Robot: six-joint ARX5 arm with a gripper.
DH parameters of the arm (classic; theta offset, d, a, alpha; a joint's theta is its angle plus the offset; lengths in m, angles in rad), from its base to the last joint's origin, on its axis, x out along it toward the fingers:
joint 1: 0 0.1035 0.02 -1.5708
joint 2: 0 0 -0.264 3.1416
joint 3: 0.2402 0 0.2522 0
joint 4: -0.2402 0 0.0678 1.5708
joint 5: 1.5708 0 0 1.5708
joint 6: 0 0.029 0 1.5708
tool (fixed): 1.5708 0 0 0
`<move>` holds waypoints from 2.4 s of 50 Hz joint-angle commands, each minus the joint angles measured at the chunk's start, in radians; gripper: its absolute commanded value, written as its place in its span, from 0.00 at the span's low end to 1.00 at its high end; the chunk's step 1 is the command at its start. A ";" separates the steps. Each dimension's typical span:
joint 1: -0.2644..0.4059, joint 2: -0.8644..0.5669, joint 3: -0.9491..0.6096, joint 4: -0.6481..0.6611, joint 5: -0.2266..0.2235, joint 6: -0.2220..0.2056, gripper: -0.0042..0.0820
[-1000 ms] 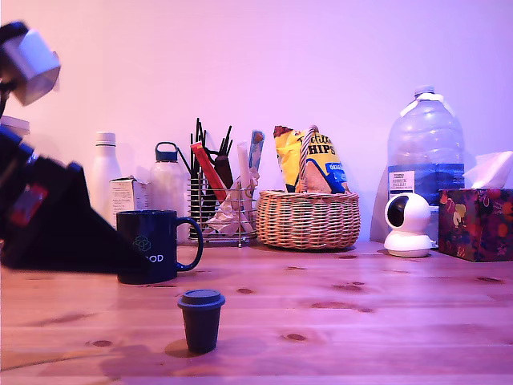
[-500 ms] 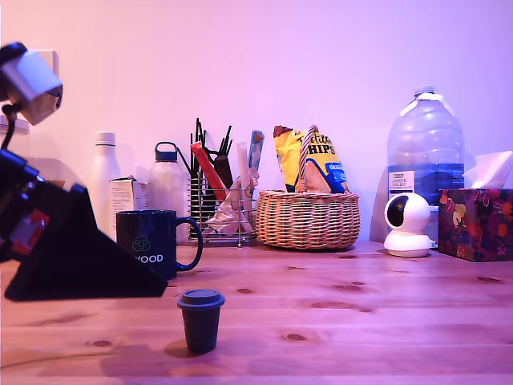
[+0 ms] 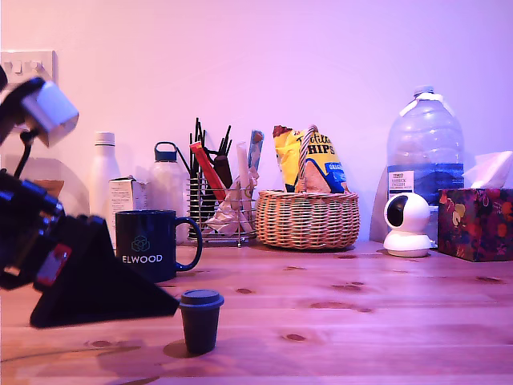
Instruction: Pick up the coffee capsules from the table one by one and drop them inside the nearest coffee cup
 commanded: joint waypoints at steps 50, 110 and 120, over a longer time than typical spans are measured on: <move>-0.008 0.246 0.211 -0.083 0.038 0.031 0.60; -0.002 0.076 0.215 -0.124 0.025 -0.065 0.24; 0.024 -0.058 0.215 -0.230 -0.033 -0.113 0.24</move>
